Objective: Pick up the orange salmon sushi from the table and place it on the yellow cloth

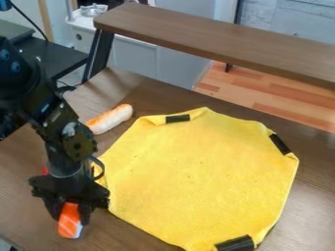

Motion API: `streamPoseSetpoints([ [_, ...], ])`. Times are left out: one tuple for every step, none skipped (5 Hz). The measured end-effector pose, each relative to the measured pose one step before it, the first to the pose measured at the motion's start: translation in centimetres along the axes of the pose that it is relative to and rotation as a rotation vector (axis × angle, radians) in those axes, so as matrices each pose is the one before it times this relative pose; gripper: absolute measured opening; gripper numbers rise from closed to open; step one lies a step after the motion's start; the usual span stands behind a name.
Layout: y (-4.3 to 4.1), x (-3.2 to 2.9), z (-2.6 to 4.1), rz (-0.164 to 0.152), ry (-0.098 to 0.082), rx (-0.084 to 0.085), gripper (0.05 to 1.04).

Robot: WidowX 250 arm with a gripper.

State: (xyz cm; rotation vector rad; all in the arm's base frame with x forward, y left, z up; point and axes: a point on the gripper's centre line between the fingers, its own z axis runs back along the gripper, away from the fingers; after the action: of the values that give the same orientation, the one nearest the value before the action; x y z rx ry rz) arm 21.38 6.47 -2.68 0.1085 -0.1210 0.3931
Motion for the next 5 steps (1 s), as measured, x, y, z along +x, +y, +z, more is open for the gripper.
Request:
streamPoseSetpoints([
  [-0.525,1.693,1.78,0.049,-0.0025,-0.0297,0.564],
  [-0.746,2.462,1.286,0.0574,-0.0103,-0.0222,0.564],
  [-0.919,2.271,-0.463,0.034,0.0323,-0.0069,0.564],
  [-2.589,0.828,-0.773,-0.131,0.0025,-0.0251,0.564],
  [-3.716,0.097,0.219,-0.1935,-0.0436,-0.0527,0.564],
])
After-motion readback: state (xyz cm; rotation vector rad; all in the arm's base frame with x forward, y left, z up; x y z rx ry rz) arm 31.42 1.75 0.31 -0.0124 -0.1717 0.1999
